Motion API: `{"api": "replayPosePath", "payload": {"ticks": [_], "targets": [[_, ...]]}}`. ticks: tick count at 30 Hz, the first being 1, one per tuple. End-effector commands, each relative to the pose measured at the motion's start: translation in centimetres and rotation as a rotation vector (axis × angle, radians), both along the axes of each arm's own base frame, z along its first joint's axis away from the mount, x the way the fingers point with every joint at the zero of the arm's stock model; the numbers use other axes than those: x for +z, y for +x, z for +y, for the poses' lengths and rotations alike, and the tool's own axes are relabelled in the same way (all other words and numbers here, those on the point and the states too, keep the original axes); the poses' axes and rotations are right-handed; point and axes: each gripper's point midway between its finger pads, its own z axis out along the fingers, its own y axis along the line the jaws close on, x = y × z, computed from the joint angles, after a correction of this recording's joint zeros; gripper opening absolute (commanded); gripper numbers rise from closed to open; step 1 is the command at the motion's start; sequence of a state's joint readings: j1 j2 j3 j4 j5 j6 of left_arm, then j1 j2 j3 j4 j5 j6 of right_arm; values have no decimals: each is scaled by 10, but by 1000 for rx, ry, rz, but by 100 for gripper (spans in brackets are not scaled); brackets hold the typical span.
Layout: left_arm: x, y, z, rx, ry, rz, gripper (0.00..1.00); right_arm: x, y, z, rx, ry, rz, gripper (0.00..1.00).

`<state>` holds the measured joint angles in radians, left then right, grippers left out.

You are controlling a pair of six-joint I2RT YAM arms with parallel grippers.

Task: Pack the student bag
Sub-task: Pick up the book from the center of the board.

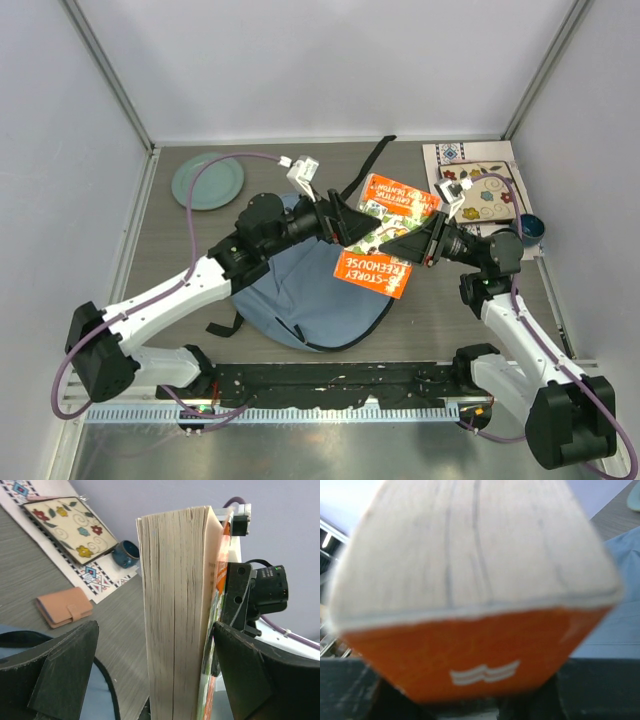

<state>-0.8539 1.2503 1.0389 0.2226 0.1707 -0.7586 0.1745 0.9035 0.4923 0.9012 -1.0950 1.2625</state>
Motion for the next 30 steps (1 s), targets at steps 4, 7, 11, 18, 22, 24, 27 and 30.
{"api": "replayPosePath", "payload": {"ticks": [4, 7, 11, 18, 22, 24, 27, 30], "targets": [[44, -13, -20, -202, -159, -93, 100, 30, -22, 1, 86, -12, -199, 1], [49, -15, -21, -230, -205, -98, 92, 26, -18, 2, 88, -29, -185, 1], [49, -13, -20, -230, -224, -92, 52, 17, -12, 4, 82, -52, -162, 1], [23, 4, -13, -134, -169, -7, 0, -17, 36, 1, -133, -158, -20, 53], [-19, 46, 35, 227, -124, 90, 0, -54, 72, -21, -416, -221, 175, 76], [-17, 52, 63, 354, -175, 116, 0, -58, 75, -31, -510, -212, 204, 76], [-25, 59, 103, 537, -252, 149, 0, -78, 73, -43, -595, -200, 277, 78], [-29, 63, 130, 658, -362, 164, 0, -89, 66, -38, -565, -128, 374, 79]]}}
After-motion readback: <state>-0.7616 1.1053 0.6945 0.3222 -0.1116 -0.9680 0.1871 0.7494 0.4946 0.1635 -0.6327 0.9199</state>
